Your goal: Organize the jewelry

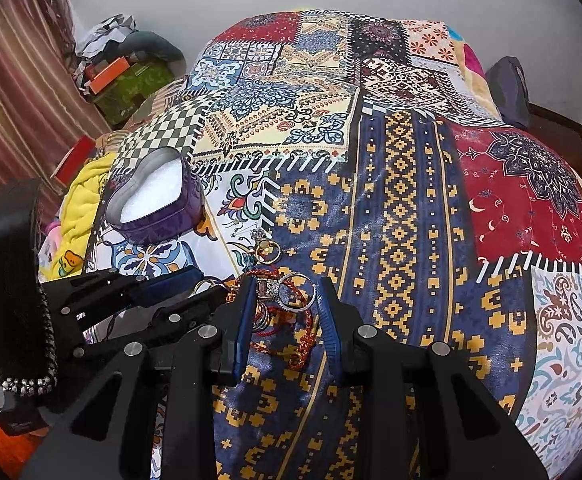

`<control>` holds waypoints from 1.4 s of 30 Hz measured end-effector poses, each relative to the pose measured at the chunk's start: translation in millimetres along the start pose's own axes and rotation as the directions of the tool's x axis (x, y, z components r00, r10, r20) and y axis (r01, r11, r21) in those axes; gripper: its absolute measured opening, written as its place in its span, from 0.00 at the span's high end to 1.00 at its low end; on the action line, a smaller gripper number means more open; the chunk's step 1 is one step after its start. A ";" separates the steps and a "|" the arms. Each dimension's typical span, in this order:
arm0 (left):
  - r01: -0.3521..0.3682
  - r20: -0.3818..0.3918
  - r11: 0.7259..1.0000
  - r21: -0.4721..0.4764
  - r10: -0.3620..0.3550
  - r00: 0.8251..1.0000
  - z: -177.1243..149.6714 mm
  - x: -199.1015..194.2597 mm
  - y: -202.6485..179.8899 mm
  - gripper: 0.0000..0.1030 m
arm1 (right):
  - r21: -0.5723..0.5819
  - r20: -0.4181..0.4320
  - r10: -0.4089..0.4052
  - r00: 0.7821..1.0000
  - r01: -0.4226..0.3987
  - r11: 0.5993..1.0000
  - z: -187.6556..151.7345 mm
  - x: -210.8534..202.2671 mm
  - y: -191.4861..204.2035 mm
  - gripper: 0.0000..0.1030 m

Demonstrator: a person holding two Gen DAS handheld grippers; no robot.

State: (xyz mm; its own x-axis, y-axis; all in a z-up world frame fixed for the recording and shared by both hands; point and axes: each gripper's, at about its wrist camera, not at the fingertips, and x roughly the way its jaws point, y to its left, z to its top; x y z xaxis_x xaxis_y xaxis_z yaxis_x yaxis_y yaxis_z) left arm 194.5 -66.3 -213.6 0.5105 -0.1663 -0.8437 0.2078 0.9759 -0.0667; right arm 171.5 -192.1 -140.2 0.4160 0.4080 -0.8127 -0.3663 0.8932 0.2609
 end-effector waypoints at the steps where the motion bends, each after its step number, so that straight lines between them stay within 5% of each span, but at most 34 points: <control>1: 0.001 0.000 1.000 -0.006 -0.001 1.000 0.3 -0.2 0.6 0.77 | 0.001 0.000 0.002 1.000 -0.002 1.000 0.7 -0.1 0.1 0.73; 11: 0.009 0.049 0.997 -0.073 -0.005 0.999 1.6 -30.6 15.1 0.77 | -0.016 0.027 0.006 1.000 -0.005 1.000 8.6 -9.6 10.4 0.73; 26: -0.060 0.202 0.990 -0.131 0.086 0.976 8.5 -101.5 54.9 0.77 | -0.078 0.088 0.053 0.995 -0.046 0.996 31.5 -19.6 58.7 0.73; 42: -0.082 0.215 0.979 -0.189 0.123 0.969 12.3 -93.9 101.7 0.77 | -0.140 0.079 0.106 0.991 -0.095 0.986 61.1 15.1 96.3 0.73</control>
State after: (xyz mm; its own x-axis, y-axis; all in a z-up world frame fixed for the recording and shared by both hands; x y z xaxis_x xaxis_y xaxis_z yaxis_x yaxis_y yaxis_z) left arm 178.0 46.8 -134.6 0.6996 -0.0718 -0.7109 0.0039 0.9953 -0.0967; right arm 193.3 -88.3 -95.6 0.4389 0.5142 -0.7369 -0.5169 0.8152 0.2611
